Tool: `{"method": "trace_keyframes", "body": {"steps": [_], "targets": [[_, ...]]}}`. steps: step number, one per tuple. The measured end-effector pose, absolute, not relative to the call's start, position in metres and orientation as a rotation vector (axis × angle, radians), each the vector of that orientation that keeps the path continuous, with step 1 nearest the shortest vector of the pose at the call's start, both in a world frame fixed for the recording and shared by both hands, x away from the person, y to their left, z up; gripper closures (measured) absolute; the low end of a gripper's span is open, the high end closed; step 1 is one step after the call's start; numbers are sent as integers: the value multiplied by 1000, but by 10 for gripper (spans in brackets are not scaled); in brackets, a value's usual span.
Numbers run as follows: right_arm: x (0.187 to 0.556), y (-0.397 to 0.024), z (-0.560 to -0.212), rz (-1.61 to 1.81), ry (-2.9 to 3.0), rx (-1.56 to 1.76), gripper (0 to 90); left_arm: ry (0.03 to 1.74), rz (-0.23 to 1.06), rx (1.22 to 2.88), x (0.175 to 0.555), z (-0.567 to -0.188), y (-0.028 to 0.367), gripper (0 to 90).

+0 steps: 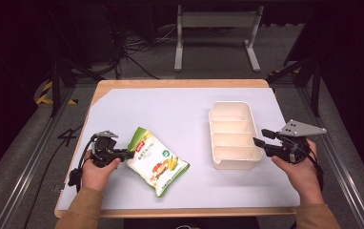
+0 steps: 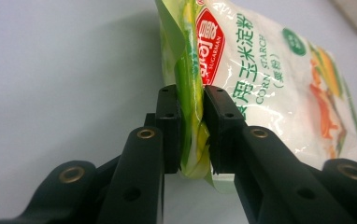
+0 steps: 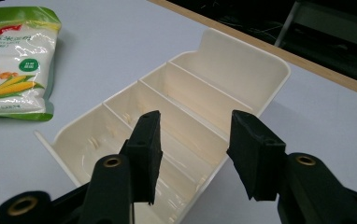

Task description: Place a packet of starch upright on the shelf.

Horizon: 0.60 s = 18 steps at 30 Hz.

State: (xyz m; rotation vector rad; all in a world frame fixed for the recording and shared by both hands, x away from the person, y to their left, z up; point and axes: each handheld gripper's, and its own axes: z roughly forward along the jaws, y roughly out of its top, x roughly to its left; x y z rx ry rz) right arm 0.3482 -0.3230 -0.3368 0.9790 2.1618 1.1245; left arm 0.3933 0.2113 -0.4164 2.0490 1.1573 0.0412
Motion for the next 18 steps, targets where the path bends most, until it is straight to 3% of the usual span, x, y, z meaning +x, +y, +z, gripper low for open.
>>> {"method": "trace_keyframes", "body": {"steps": [18], "targets": [[342,-320,-329,1140,2148,949,564,988,169,1922,366,-363,218,799]]}}
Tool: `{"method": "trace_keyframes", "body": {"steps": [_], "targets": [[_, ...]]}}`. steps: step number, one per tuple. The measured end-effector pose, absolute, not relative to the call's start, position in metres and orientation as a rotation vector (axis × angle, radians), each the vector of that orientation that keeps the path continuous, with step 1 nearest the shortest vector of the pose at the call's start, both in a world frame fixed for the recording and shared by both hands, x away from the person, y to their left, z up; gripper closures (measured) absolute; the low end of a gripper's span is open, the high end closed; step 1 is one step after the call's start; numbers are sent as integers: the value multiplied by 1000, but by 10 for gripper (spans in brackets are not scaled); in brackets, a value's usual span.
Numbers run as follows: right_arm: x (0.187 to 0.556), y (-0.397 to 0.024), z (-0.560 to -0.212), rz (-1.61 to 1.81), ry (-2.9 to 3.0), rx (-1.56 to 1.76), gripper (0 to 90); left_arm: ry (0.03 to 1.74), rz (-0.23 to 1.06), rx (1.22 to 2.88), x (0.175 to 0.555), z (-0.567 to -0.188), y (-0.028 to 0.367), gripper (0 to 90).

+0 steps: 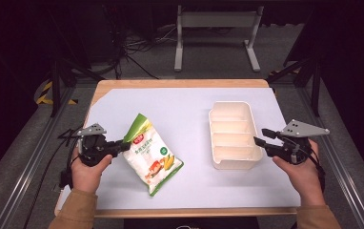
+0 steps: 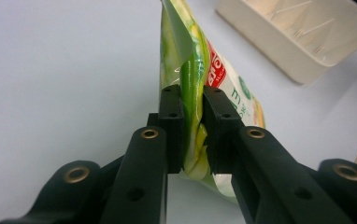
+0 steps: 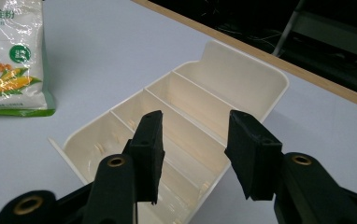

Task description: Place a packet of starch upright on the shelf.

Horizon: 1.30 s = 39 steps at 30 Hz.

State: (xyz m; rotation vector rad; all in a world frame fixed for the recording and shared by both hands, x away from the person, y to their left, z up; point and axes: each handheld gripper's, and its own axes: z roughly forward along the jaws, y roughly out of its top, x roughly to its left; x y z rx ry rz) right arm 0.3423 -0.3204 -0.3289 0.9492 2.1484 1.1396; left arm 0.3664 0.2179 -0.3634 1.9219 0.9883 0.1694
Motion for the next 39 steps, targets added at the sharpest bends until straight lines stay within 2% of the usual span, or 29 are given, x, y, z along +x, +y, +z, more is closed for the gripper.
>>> {"method": "trace_keyframes", "body": {"steps": [11,16,29,39], "targets": [[339,-308,-324,1211,2199,900,616,818,328,1972,342,-327,206,811],[337,-297,-320,1231,2222,860,609,739,387,1977,331,-313,200,814],[338,-254,-309,1257,2338,708,584,637,440,1952,317,-295,196,825],[345,-197,-301,1353,2436,565,556,577,433,1914,311,-284,193,829]]}}
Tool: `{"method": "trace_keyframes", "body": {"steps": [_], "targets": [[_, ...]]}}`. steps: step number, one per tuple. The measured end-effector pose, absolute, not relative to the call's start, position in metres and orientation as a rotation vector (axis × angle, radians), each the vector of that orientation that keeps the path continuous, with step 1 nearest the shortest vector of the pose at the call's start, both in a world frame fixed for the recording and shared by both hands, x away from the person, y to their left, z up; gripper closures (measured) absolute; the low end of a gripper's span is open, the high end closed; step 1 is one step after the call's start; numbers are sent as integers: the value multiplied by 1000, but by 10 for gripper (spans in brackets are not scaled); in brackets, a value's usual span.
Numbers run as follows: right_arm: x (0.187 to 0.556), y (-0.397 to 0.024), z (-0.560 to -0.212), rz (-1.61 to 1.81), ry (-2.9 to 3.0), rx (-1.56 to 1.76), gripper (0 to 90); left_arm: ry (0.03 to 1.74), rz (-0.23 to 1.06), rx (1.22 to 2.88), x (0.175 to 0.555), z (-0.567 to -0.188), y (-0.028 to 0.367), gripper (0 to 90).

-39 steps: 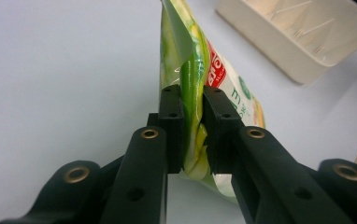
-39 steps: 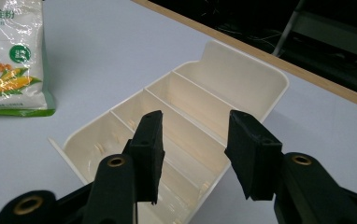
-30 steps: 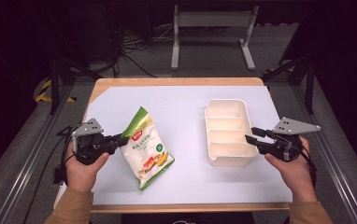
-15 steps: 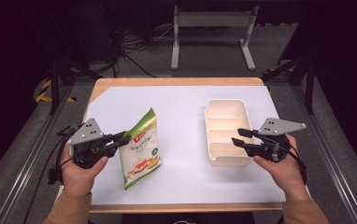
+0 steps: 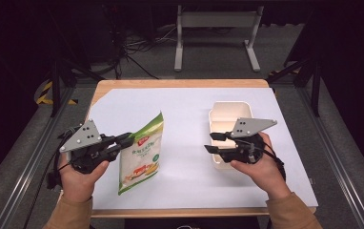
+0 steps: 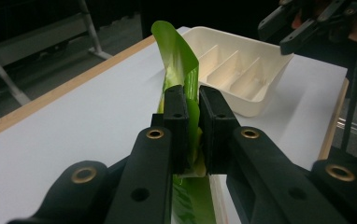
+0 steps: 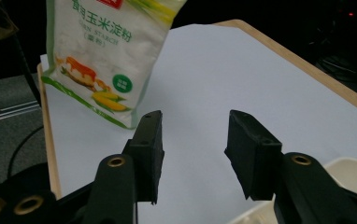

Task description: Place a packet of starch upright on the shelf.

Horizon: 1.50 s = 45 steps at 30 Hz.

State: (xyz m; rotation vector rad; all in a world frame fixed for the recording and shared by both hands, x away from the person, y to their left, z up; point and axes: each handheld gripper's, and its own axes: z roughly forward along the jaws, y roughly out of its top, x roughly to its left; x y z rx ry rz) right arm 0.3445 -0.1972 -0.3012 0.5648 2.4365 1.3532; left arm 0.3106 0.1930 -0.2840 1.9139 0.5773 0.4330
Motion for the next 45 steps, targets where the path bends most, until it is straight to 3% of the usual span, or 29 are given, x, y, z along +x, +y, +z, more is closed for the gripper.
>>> {"method": "trace_keyframes", "body": {"steps": [10,17,25,32,39,44,45], "targets": [[359,-155,-304,1447,2500,502,503,511,409,1904,306,-275,180,830],[368,-142,-310,1514,2508,506,464,483,400,1906,306,-274,174,831],[377,-125,-318,1625,2542,452,360,446,390,1907,303,-274,168,833],[379,-112,-325,1661,2582,423,338,418,387,1907,301,-273,165,833],[380,-109,-327,1676,2623,418,452,413,385,1910,302,-275,165,833],[379,-115,-324,1635,2629,406,702,419,388,1912,304,-276,166,832],[379,-115,-324,1635,2629,406,702,419,388,1912,304,-276,166,831]]}}
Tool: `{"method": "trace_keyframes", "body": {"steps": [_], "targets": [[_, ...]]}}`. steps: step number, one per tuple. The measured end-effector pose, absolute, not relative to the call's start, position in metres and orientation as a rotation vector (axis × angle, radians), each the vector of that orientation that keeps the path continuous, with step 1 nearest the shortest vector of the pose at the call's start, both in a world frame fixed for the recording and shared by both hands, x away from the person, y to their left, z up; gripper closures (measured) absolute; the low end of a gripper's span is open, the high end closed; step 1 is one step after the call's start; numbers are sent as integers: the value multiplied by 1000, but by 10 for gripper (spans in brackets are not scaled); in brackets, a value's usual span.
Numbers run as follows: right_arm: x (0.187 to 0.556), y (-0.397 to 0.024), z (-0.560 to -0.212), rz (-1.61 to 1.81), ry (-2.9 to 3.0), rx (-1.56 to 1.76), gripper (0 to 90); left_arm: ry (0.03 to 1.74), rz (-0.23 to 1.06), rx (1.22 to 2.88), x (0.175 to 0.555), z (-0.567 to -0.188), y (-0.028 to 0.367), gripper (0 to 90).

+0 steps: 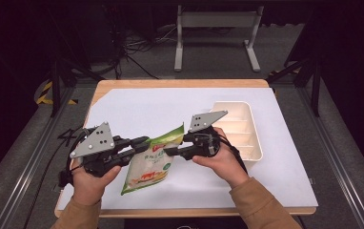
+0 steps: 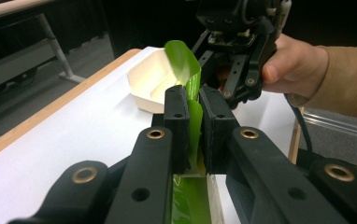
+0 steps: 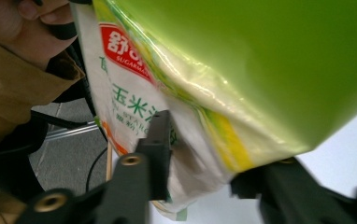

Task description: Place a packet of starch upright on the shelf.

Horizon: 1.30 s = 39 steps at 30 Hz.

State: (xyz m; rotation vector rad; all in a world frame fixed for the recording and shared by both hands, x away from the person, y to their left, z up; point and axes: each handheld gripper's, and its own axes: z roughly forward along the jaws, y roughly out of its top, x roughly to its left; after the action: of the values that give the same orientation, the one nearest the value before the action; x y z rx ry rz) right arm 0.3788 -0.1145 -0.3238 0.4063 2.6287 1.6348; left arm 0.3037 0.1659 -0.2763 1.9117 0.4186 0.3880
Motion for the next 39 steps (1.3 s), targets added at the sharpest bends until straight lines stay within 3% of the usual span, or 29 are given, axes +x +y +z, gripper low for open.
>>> {"method": "trace_keyframes", "body": {"steps": [5,17,30,39], "targets": [[372,-120,-316,1597,2591,387,825,426,383,1902,306,-278,167,825],[361,-124,-297,1512,2525,410,846,445,358,1854,311,-282,174,781],[362,-136,-278,1463,2450,494,852,537,377,1792,318,-286,187,487],[367,-156,-257,1438,2368,548,852,580,380,1762,322,-289,197,421]]}}
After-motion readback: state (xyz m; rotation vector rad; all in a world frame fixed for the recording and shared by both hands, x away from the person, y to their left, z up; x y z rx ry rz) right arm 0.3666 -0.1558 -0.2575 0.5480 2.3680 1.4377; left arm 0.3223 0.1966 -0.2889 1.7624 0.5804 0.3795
